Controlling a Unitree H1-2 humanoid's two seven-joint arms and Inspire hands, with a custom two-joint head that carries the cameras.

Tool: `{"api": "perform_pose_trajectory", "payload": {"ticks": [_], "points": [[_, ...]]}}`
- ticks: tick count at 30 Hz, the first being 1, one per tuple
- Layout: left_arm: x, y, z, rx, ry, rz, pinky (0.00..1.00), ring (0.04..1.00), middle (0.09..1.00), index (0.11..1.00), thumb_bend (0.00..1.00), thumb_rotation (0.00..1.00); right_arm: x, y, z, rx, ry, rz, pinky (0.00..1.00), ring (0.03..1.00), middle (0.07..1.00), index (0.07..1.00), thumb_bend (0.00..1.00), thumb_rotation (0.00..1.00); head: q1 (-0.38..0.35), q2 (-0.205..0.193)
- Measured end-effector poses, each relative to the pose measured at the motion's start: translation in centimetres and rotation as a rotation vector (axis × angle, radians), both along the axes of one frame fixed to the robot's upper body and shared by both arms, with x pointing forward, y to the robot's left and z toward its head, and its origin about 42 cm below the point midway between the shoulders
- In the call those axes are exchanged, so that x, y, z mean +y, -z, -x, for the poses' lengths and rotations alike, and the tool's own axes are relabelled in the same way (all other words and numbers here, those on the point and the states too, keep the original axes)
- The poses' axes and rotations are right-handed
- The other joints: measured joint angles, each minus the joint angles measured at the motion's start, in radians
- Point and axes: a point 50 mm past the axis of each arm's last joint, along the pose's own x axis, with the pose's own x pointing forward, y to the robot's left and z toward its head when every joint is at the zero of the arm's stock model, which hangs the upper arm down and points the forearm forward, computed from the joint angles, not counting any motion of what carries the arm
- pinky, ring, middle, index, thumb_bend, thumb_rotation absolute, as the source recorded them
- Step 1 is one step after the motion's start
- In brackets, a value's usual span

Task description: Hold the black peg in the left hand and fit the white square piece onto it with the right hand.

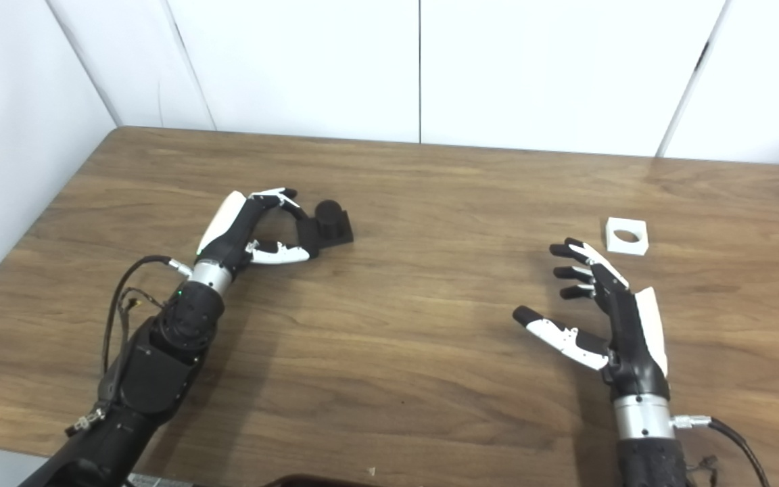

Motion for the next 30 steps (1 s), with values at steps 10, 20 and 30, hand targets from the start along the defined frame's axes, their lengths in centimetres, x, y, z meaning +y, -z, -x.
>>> {"api": "perform_pose_trajectory", "payload": {"ticks": [10, 20, 30], "points": [[-1.1, 0.1, 0.2, 0.002, 0.062, 0.012, 0.95, 0.948, 0.882, 0.485, 0.52, 0.09, 0.0, 0.0, 0.0, -0.002, 0.0, 0.005, 0.6, 0.714, 0.859, 0.747, 0.71, 0.37, -0.009, 0.005], [-2.4, 0.7, 0.5, 0.016, 0.12, 0.004, 1.0, 0.955, 0.878, 0.486, 0.52, 0.09, 0.0, 0.0, 0.0, 0.001, 0.002, 0.009, 0.6, 0.715, 0.857, 0.744, 0.7, 0.36, -0.04, 0.011], [-3.7, 1.0, 0.7, 0.012, 0.181, 0.013, 1.0, 0.959, 0.877, 0.485, 0.52, 0.09, 0.1, 0.0, 0.0, 0.019, 0.014, 0.021, 0.6, 0.711, 0.861, 0.744, 0.71, 0.37, -0.069, 0.017]]}}
